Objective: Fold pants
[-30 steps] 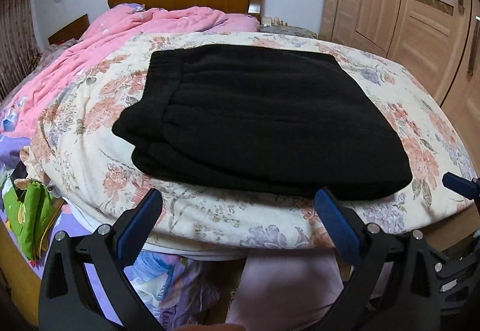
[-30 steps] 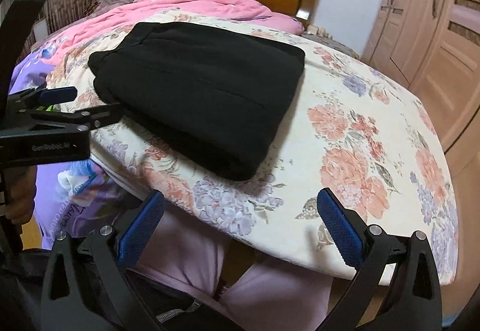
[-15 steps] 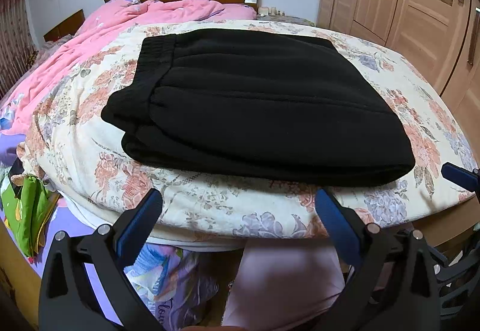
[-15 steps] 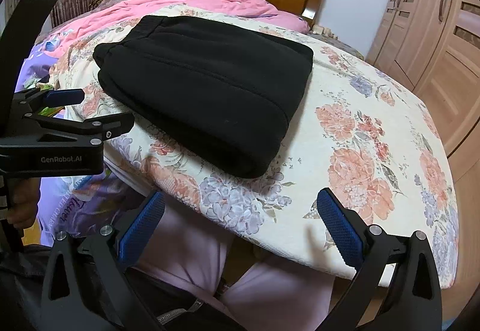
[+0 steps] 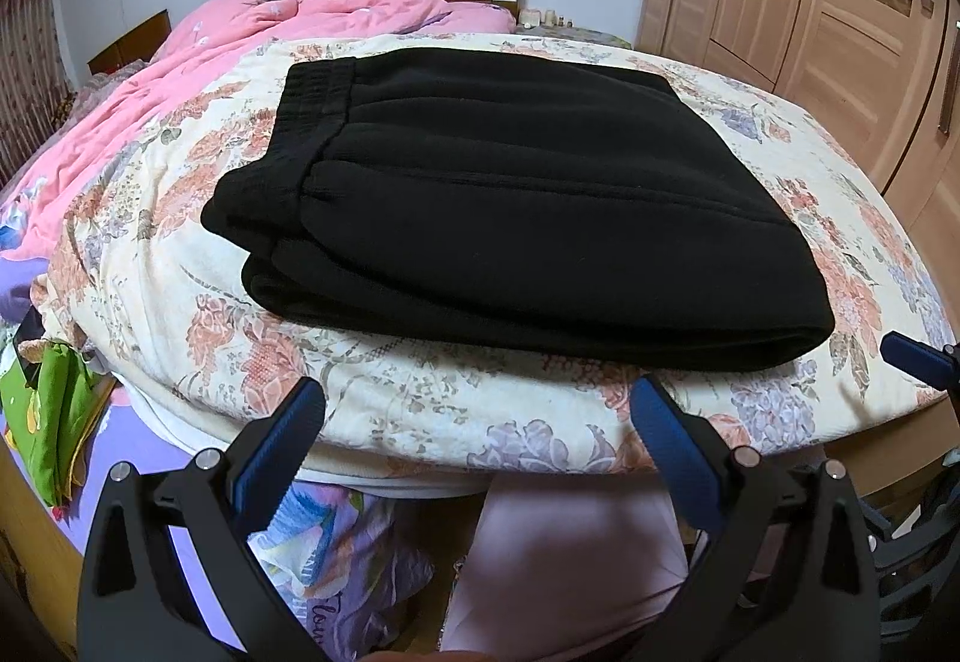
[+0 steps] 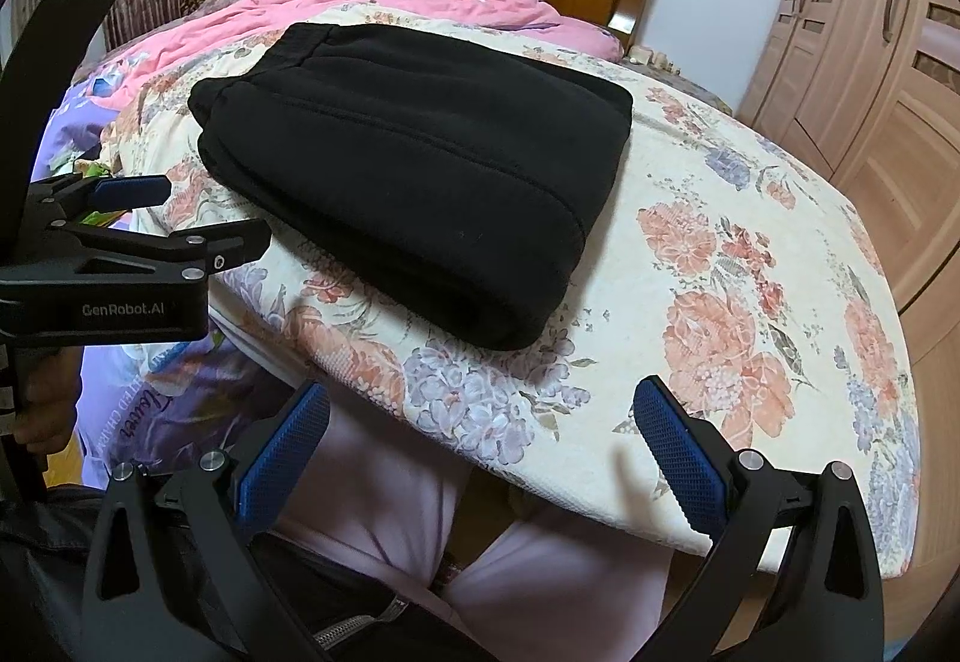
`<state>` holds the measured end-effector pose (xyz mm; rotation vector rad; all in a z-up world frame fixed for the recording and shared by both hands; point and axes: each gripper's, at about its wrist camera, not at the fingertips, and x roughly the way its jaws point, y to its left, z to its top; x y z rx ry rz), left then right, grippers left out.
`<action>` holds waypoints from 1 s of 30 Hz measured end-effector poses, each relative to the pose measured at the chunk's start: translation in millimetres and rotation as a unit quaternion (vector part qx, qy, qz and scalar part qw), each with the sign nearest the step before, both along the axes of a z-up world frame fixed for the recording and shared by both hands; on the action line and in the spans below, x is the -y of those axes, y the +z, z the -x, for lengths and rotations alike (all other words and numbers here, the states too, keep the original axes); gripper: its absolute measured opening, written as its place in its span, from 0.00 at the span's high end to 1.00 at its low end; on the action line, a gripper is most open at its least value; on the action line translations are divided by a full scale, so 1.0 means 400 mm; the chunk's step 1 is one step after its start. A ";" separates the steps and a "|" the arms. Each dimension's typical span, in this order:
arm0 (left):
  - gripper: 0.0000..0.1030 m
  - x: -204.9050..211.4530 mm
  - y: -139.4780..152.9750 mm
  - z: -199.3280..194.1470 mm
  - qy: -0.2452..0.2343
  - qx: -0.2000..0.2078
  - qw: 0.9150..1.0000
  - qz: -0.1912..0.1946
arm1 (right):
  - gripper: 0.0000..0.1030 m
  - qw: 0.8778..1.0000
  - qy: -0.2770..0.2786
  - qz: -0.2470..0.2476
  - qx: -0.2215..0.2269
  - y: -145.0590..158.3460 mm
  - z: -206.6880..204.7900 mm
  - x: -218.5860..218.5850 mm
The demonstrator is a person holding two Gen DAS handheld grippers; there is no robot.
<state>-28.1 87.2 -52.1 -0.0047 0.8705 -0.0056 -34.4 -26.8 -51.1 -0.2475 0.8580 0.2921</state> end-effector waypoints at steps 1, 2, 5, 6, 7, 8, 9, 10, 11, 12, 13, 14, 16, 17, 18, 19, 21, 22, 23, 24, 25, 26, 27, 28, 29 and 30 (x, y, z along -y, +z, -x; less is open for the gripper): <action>0.02 0.000 0.000 0.000 0.000 0.000 1.000 0.000 | 0.04 1.000 0.001 0.000 0.000 -0.001 0.000 -0.001; 0.02 0.000 0.000 0.000 0.000 0.000 1.000 0.000 | 0.04 1.000 0.001 0.001 0.000 -0.001 0.000 -0.001; 0.02 0.000 0.000 0.000 0.000 0.000 1.000 0.000 | 0.04 1.000 0.002 0.001 -0.001 -0.002 0.000 -0.001; 0.02 0.000 0.000 0.000 0.000 0.000 1.000 0.000 | 0.04 1.000 0.001 0.001 -0.001 -0.002 0.000 -0.002; 0.02 0.000 0.000 0.000 0.000 0.000 1.000 0.000 | 0.04 1.000 0.002 0.001 -0.001 -0.002 0.000 -0.002; 0.02 0.000 0.000 0.000 0.000 0.000 1.000 0.000 | 0.04 1.000 0.001 0.001 -0.001 -0.002 0.000 -0.002; 0.02 -0.001 0.000 0.000 0.000 0.000 1.000 0.000 | 0.04 1.000 0.002 0.001 -0.001 -0.003 0.001 -0.002; 0.02 -0.001 0.000 0.000 0.000 0.000 1.000 0.000 | 0.04 1.000 0.002 0.001 -0.001 -0.002 0.001 -0.002; 0.02 -0.002 0.000 0.000 0.000 0.000 1.000 0.000 | 0.04 1.000 0.002 0.001 -0.001 -0.002 0.000 -0.002; 0.02 -0.002 0.000 0.000 0.000 0.000 1.000 0.000 | 0.04 1.000 0.001 0.001 -0.001 -0.002 0.000 -0.002; 0.02 -0.002 0.000 -0.001 0.000 0.000 1.000 0.000 | 0.04 1.000 0.002 0.001 -0.001 -0.002 0.000 -0.002; 0.02 -0.003 0.000 -0.001 -0.001 0.000 1.000 0.001 | 0.04 1.000 0.002 0.001 -0.001 -0.002 0.001 -0.002; 0.02 -0.001 0.000 0.000 0.000 -0.001 1.000 0.001 | 0.04 1.000 0.001 0.001 -0.001 -0.002 0.001 -0.002; 0.02 -0.002 0.000 0.000 0.001 -0.001 1.000 0.001 | 0.04 1.000 0.001 0.001 -0.001 -0.002 0.001 -0.002; 0.02 -0.001 -0.001 0.000 0.002 -0.001 1.000 0.001 | 0.04 1.000 0.001 0.001 -0.001 -0.002 0.001 -0.002; 0.02 -0.001 -0.002 0.000 0.002 -0.002 1.000 0.001 | 0.04 1.000 0.001 0.001 -0.001 -0.002 0.001 -0.003; 0.02 -0.002 -0.002 0.001 0.002 -0.002 1.000 0.002 | 0.04 1.000 0.001 0.001 -0.001 -0.001 0.001 -0.003; 0.02 -0.001 -0.002 0.001 0.003 -0.002 1.000 0.002 | 0.04 1.000 0.001 0.001 -0.001 -0.001 0.001 -0.003; 0.02 -0.001 -0.002 0.001 0.003 -0.002 1.000 0.002 | 0.04 1.000 0.001 0.001 -0.001 -0.001 0.001 -0.003; 0.02 -0.001 -0.003 0.001 0.004 -0.002 1.000 0.002 | 0.04 1.000 0.001 0.001 -0.001 -0.001 0.001 -0.003; 0.02 0.000 -0.003 0.002 0.004 -0.002 1.000 0.002 | 0.04 1.000 0.001 0.001 -0.002 -0.001 0.001 -0.004; 0.02 -0.001 -0.003 0.002 0.004 -0.003 1.000 0.002 | 0.04 1.000 0.002 0.001 -0.002 -0.003 0.001 -0.004; 0.02 -0.001 -0.004 0.002 0.004 -0.003 1.000 0.002 | 0.04 1.000 0.003 0.001 -0.002 -0.004 0.001 -0.003; 0.02 -0.001 -0.004 0.002 0.004 -0.003 1.000 0.003 | 0.04 1.000 0.003 0.001 -0.002 -0.004 0.001 -0.003; 0.02 -0.001 -0.005 0.002 0.005 -0.004 1.000 0.003 | 0.04 1.000 0.003 0.001 -0.002 -0.004 0.001 -0.003; 0.02 -0.001 -0.005 0.002 0.005 -0.004 1.000 0.003 | 0.04 1.000 0.003 0.001 -0.002 -0.004 0.001 -0.003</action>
